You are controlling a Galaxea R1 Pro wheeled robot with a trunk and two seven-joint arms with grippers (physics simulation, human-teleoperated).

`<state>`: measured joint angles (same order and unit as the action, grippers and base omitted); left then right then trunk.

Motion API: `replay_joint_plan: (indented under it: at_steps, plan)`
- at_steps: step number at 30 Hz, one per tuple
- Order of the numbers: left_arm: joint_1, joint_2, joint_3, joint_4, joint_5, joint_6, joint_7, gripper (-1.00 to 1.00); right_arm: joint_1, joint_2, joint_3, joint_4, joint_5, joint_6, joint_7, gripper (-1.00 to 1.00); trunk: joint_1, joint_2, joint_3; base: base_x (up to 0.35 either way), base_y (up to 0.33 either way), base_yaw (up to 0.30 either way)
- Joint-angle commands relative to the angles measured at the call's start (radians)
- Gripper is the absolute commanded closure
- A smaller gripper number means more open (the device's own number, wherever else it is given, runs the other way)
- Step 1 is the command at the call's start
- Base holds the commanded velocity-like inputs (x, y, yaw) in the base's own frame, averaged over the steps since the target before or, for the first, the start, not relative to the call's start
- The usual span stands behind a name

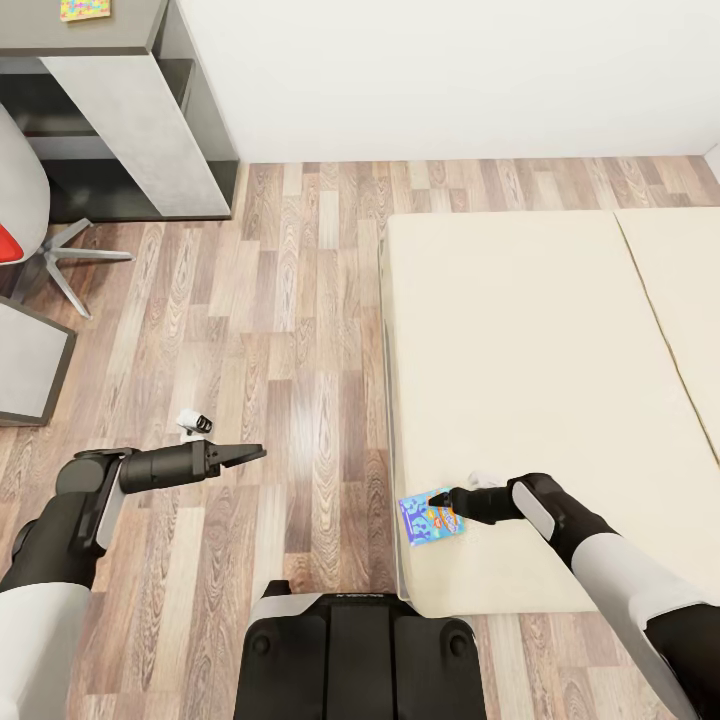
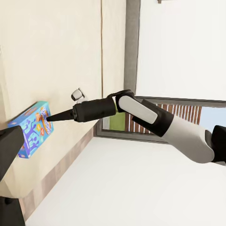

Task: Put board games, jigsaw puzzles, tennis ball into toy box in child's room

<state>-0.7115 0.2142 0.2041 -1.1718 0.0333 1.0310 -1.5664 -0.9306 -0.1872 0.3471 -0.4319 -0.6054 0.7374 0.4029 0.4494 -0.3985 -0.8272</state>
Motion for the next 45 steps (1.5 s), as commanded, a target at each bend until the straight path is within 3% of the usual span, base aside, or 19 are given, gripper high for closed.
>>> replay_joint_plan:
  at_steps: [1,9,20,45]
  plan:
    - [0.000,0.001,0.000,0.000,-0.001,0.011,-0.004,-1.00,-0.001,-0.001,0.004,-0.001,0.002,0.002,0.004,-1.00,0.001,-0.002,-0.001,0.000,0.000,0.000]
    - [0.000,0.002,0.000,0.000,-0.001,0.011,-0.004,-1.00,-0.001,0.000,0.003,-0.001,0.001,0.003,0.013,-1.00,0.001,-0.002,-0.001,0.000,0.000,0.000]
    - [0.000,0.002,0.000,0.000,-0.001,0.011,-0.004,-1.00,-0.001,0.000,0.004,-0.001,0.012,0.004,0.110,-1.00,0.001,-0.002,-0.001,0.000,0.000,0.000]
    - [0.000,0.002,0.000,0.000,-0.001,0.011,-0.004,-1.00,-0.001,-0.003,0.003,-0.003,0.016,-0.004,0.116,-1.00,0.001,-0.002,-0.001,0.000,0.000,0.000]
